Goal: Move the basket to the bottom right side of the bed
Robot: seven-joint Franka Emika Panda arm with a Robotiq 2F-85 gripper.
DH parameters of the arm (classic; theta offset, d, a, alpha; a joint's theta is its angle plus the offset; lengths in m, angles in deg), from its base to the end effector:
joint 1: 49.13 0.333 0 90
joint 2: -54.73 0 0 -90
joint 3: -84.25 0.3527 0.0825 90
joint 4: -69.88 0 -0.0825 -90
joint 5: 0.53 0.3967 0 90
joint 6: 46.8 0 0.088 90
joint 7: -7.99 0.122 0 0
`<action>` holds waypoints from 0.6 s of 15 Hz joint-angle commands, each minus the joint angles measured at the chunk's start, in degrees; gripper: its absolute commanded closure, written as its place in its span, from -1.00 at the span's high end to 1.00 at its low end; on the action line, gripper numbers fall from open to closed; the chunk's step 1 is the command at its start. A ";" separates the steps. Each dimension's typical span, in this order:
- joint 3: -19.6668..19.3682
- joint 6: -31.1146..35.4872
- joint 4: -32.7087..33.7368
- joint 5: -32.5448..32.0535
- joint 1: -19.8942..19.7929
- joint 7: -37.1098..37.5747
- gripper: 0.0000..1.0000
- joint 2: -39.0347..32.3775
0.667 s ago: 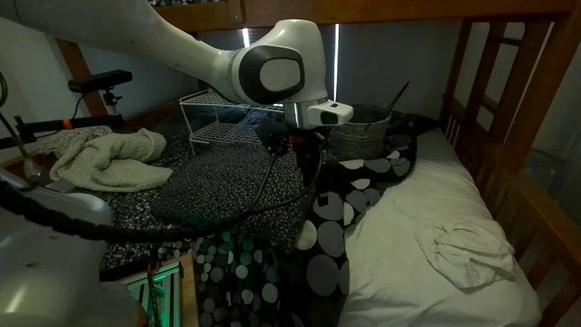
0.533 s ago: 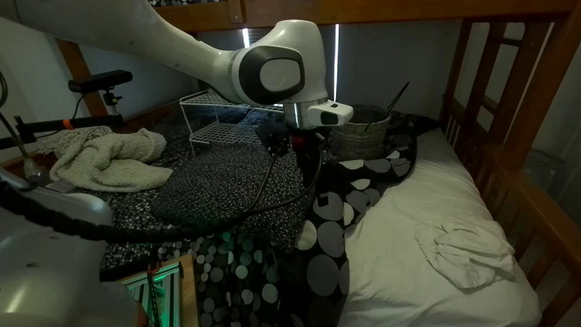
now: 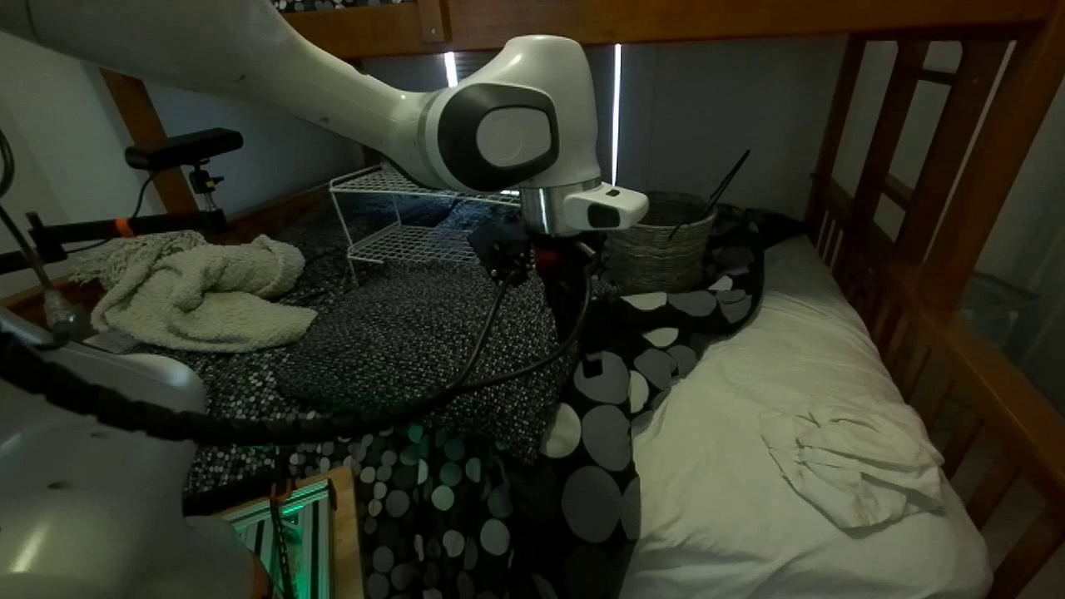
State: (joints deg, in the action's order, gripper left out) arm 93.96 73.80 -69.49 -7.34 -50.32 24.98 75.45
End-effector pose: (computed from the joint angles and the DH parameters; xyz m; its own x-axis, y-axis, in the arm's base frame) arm 0.4288 0.0596 0.4539 0.9933 -0.0930 0.0691 -0.1025 -0.9835 0.1492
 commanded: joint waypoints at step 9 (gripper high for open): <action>-3.51 30.93 18.47 6.07 -0.68 11.20 1.00 -21.08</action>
State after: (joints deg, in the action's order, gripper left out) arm 91.84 98.42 -60.10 -5.90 -52.61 37.76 64.58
